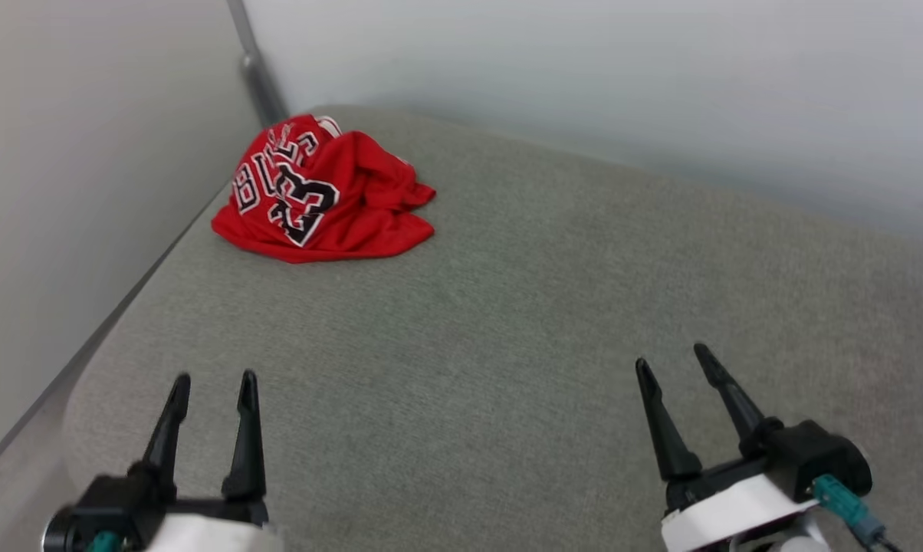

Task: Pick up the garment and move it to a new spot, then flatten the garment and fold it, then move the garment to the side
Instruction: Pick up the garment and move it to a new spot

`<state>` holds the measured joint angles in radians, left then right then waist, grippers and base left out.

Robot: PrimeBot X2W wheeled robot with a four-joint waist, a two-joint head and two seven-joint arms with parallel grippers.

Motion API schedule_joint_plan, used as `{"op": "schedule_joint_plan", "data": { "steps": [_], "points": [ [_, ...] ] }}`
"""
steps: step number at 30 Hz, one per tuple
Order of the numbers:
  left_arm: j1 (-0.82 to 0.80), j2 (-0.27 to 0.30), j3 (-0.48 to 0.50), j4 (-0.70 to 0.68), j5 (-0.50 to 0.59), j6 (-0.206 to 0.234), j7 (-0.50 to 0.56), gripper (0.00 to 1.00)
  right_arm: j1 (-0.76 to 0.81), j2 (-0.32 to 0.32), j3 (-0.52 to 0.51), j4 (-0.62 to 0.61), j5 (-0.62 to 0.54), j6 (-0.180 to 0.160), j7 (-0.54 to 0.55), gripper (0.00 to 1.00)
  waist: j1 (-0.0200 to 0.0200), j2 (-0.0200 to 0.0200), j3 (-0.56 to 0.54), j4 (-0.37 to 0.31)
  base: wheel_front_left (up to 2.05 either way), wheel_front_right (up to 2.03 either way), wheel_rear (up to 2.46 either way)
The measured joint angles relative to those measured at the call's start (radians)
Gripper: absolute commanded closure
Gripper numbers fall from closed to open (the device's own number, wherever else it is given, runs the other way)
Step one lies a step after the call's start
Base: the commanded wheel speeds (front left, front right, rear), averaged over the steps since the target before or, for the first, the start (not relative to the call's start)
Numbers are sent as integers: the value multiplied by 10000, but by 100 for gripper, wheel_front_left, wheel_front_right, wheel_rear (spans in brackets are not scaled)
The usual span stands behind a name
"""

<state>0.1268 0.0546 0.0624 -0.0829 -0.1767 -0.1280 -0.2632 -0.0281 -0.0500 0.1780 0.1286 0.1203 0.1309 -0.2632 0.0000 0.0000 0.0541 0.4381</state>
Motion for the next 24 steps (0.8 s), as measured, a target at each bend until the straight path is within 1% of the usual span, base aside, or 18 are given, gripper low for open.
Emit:
{"op": "schedule_joint_plan", "data": {
  "steps": [3, 5, 8, 10, 11, 14, 16, 19, 22, 24],
  "points": [
    [-769, 499, -215, 169, -491, -12, 0, 0, -268, 0, -182, -311, -167, 0, 0, 0, 0, 0, 505, -195, 0, 0, 0],
    [-1453, 1030, -280, 426, -968, -12, 0, 0, -440, 0, -259, -481, -437, 0, 0, 0, 1, 0, 892, -339, 0, 0, 0],
    [-2584, 2080, -476, 918, -1615, -12, -4, 0, -651, -29, -257, -711, -802, 0, 0, 0, 1, 0, 1508, -587, 0, 0, 0],
    [-3422, 2980, -729, 1517, -2238, -13, 31, 0, -824, -102, -274, -913, -1007, 2, 0, 0, 2, 0, 1940, -767, 0, 0, 0],
    [-3881, 3421, -832, 1810, -2604, -12, 230, 0, -908, -148, -332, -1001, -1047, 2, 0, 0, 3, 0, 2152, -859, 0, 0, 0],
    [-5419, 4978, -1241, 2568, -3653, -12, 1014, 0, -1104, -282, -433, -1386, -1124, 0, 0, 0, 3, 0, 2784, -1156, 0, 0, 0],
    [-6273, 5983, -1641, 2949, -4661, -12, 1841, 0, -1225, -357, -431, -1628, -1166, 0, 0, 0, 3, 0, 3166, -1379, 0, 0, 0],
    [-7467, 7147, -2211, 3465, -6282, -12, 3356, 0, -1432, -426, -627, -2029, -1252, 2, 12, 0, 3, 0, 3763, -1691, 0, 0, 0],
    [-8413, 8059, -2844, 4029, -7655, -13, 5162, 0, -1467, -510, -719, -2249, -1308, 0, 44, 0, 3, 0, 4315, -1981, 0, 0, 0],
    [-8897, 8381, -3106, 4393, -8489, -13, 6176, 0, -1468, -541, -717, -2345, -1350, 0, 79, 0, 3, 0, 4637, -2158, 0, 0, 0]
  ]
}}
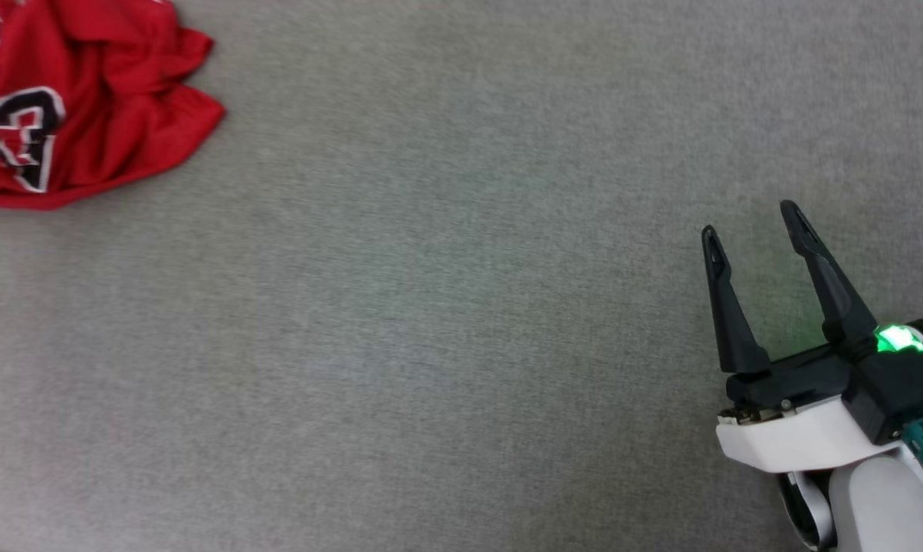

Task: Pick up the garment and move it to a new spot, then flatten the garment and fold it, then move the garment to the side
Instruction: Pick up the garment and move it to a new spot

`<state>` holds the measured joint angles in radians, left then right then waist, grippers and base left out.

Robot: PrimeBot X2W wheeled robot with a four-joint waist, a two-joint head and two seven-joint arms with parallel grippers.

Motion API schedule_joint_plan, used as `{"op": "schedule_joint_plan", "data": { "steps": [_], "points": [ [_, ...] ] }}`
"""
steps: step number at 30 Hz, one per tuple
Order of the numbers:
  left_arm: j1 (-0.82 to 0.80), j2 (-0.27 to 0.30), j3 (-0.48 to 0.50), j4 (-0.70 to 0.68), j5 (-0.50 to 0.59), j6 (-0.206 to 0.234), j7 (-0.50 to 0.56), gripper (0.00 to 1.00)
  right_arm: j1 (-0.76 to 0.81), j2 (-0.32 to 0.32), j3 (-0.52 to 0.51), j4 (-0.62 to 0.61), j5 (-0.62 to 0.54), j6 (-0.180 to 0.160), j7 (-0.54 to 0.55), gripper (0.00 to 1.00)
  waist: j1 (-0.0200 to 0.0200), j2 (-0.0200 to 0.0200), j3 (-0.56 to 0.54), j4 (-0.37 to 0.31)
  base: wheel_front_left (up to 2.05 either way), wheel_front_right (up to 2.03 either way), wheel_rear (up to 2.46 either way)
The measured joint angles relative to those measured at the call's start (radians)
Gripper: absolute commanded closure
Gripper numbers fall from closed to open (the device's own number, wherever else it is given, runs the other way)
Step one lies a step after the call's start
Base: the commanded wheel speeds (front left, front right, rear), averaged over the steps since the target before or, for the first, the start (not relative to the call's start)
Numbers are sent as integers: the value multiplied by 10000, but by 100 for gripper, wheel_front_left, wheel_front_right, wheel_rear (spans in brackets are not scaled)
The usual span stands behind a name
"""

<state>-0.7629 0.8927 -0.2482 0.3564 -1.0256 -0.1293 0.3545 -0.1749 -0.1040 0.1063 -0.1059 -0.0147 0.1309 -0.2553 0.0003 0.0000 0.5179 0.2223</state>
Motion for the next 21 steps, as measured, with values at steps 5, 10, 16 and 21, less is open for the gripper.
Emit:
{"op": "schedule_joint_plan", "data": {
  "steps": [5, 10, 16, 21],
  "points": [
    [-1045, 403, -405, 1028, -1200, 0, 1645, 0, -12, 15, 38, -205, -130, 0, 23, 0, 0, 0, 685, -438, 0, 0, 0],
    [-1615, 362, -782, 1908, -1760, 0, 2334, 0, -56, 81, 17, -349, -234, 2, 50, 0, -1, 0, 1285, -831, 0, 0, 0],
    [-2060, 167, -1398, 2732, -1733, 2, 2441, 0, -89, 259, 27, -546, -320, 10, -71, 0, -1, 0, 1828, -1147, 0, 0, 0],
    [-2127, 82, -1802, 2880, -1935, 15, 2290, 100, -115, 320, 19, -445, -431, 10, -90, 0, -2, 0, 1798, -1201, 0, 0, 0]
  ]
}}
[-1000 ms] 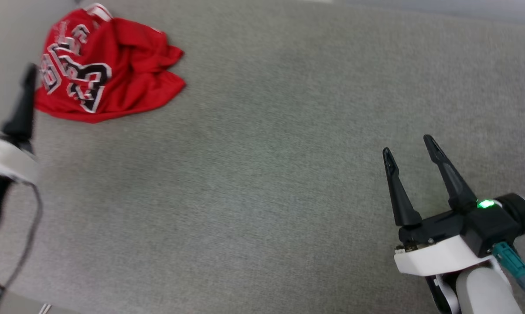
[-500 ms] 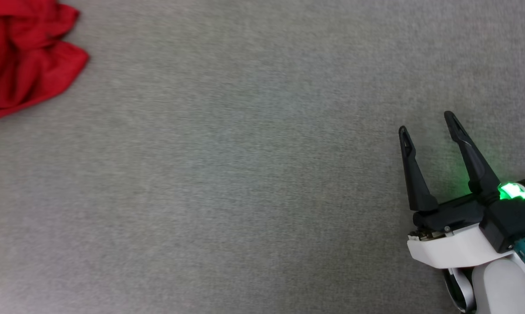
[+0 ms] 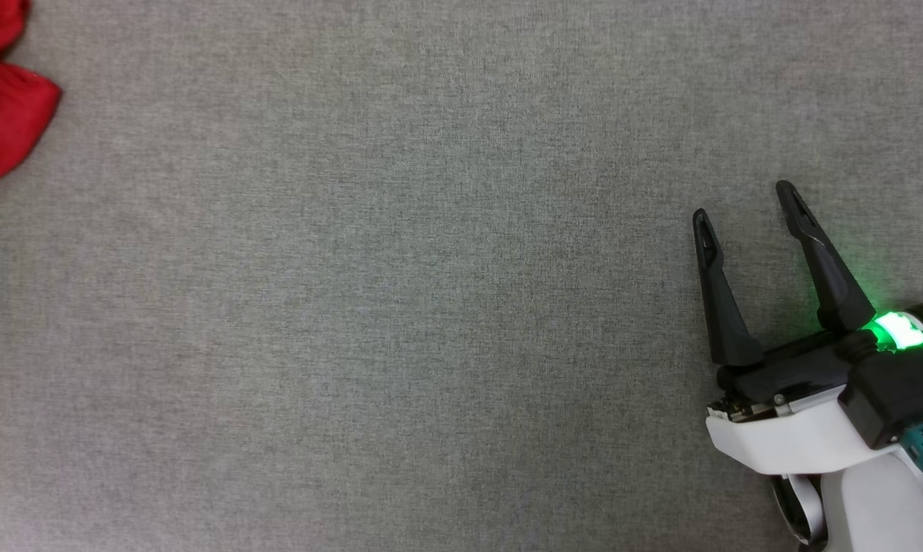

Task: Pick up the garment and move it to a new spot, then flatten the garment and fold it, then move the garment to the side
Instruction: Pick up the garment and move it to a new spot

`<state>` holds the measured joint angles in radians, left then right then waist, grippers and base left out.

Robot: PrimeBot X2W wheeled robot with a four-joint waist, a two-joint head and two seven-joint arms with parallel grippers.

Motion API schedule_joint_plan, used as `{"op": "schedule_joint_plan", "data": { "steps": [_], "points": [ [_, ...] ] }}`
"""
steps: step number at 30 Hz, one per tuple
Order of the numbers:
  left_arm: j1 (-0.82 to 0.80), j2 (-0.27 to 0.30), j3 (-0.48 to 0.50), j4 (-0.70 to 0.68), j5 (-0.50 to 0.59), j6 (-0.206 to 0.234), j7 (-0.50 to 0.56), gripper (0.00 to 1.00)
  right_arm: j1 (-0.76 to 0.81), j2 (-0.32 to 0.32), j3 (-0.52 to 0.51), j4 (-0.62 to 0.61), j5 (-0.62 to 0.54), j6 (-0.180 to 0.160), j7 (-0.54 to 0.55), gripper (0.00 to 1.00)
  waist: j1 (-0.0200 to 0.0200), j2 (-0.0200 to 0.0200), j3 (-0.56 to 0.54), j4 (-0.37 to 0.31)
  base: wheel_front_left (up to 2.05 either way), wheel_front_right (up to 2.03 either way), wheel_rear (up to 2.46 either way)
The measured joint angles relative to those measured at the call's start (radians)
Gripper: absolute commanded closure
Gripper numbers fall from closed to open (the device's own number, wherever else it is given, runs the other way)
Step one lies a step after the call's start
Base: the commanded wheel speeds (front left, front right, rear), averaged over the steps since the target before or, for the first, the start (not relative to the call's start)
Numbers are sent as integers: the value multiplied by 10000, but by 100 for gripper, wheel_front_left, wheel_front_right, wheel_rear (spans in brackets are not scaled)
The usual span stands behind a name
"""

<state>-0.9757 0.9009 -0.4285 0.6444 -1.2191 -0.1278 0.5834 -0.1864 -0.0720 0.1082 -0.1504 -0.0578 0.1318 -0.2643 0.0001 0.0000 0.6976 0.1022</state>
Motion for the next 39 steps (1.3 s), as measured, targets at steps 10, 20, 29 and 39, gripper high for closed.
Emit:
{"op": "schedule_joint_plan", "data": {
  "steps": [10, 20, 29, 39],
  "points": [
    [1, 405, -924, -819, 247, -13, -2174, 100, -48, 38, 15, 934, 63, -4, 19, 0, 0, 0, -1064, 67, 0, 0, 0],
    [37, 1244, -2272, -2709, 1099, -15, -5250, 100, 122, 132, 71, 1636, 600, -6, 13, 0, -1, 0, -3089, -44, 0, 0, 0],
    [-279, 853, -3348, -3848, 1820, -13, -6980, 100, 499, 188, -15, 1914, 888, -6, 13, 0, -3, 0, -4649, -403, 0, 0, 0],
    [-1131, -627, -4364, -4220, 2685, -15, -7668, 100, 582, 198, -136, 1835, 1296, -8, 12, 0, -3, 0, -5243, -1491, 0, 0, 0]
  ]
}}
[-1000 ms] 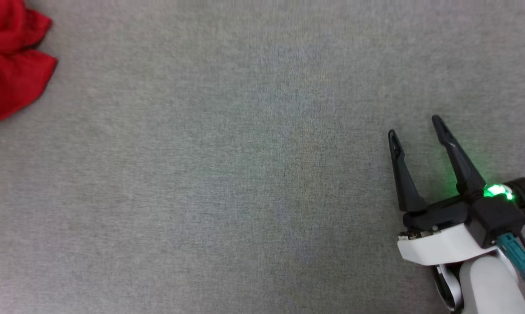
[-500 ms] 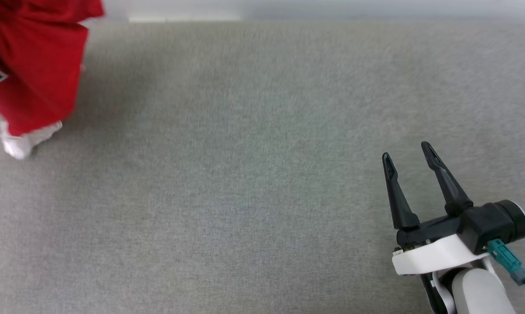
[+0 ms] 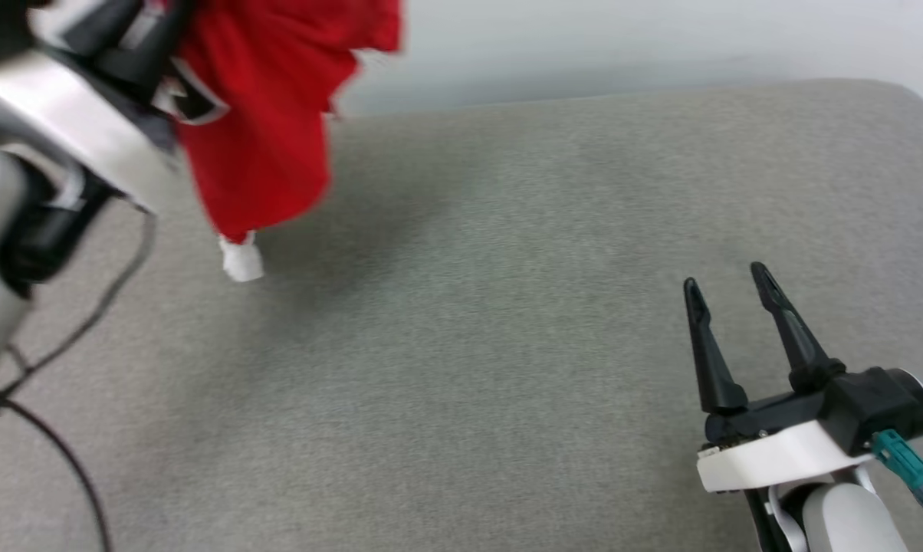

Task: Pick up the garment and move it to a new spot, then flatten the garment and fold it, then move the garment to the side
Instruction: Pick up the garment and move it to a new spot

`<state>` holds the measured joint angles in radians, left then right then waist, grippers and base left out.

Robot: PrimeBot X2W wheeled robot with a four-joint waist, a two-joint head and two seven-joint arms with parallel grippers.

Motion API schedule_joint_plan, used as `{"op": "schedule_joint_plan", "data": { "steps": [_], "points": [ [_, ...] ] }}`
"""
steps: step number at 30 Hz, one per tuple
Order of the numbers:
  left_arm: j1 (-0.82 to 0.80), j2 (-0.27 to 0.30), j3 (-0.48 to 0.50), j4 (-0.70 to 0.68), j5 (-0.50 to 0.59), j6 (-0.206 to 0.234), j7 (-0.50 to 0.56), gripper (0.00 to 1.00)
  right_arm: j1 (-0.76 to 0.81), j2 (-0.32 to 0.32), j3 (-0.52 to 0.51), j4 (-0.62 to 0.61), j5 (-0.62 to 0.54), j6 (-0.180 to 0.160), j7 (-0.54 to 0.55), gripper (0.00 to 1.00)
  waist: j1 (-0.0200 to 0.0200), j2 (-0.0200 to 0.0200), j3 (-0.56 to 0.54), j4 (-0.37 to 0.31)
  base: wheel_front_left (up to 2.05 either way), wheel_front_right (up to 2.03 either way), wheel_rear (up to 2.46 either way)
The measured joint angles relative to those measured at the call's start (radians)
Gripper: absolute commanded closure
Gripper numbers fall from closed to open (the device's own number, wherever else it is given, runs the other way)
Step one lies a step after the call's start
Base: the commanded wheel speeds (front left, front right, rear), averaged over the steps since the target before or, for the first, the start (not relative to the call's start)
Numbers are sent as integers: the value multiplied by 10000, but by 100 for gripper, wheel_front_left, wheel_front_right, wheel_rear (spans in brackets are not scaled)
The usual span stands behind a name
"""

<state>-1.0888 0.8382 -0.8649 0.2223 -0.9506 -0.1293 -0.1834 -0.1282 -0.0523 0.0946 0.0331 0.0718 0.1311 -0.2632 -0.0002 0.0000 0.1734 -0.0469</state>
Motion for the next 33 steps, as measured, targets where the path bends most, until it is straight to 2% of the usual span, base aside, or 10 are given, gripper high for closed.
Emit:
{"op": "schedule_joint_plan", "data": {
  "steps": [4, 9, 14, 16, 17, 19, 22, 25, 29, 33],
  "points": [
    [140, -849, -629, -368, 523, 17, -238, 100, 136, 0, -290, -96, 100, 0, 0, 0, 0, 0, -14, -378, 0, 0, 0],
    [1633, -2456, -1994, -771, 1124, 359, -416, 100, 263, -2, -556, -180, 125, 0, 0, 0, 1, 0, 43, -659, 0, 0, 0],
    [3151, -4056, -3538, -71, 1540, 349, -485, 100, 253, 2, -644, -226, 115, 0, 0, 0, 1, 0, 67, -833, 0, 0, 0],
    [3591, -4625, -3839, 433, 1699, 301, -407, 100, 252, 0, -669, -238, 82, 0, 0, 0, 1, 0, 68, -846, 0, 0, 0],
    [3800, -4876, -3914, 700, 1718, 240, -385, 81, 252, 2, -679, -245, 75, 0, 0, 0, 1, 0, 68, -841, 0, 0, 0],
    [4088, -5285, -4044, 1212, 2075, 174, -380, 0, 252, 2, -683, -244, 59, 0, 0, 0, 1, 0, 52, -816, 0, 0, 0],
    [4353, -5706, -4103, 1772, 2339, 104, -428, 0, 265, 2, -658, -186, -12, 0, 2, 0, 1, 0, -13, -715, 0, 0, 0],
    [4442, -5841, -4056, 1950, 2301, 59, -612, 0, 342, 4, -639, -86, -40, 0, 2, 0, 1, 0, -164, -567, 0, 0, 0],
    [4415, -5490, -3375, 1852, 2263, 59, -752, 0, 484, 6, -614, 12, -44, 0, 0, 0, 1, 0, -489, -345, 0, 0, 0],
    [4419, -4840, -1969, 1055, 2347, 410, -780, 0, 573, 8, -589, 58, -102, 0, 0, 0, 1, 0, -849, -90, 0, 0, 0]
  ]
}}
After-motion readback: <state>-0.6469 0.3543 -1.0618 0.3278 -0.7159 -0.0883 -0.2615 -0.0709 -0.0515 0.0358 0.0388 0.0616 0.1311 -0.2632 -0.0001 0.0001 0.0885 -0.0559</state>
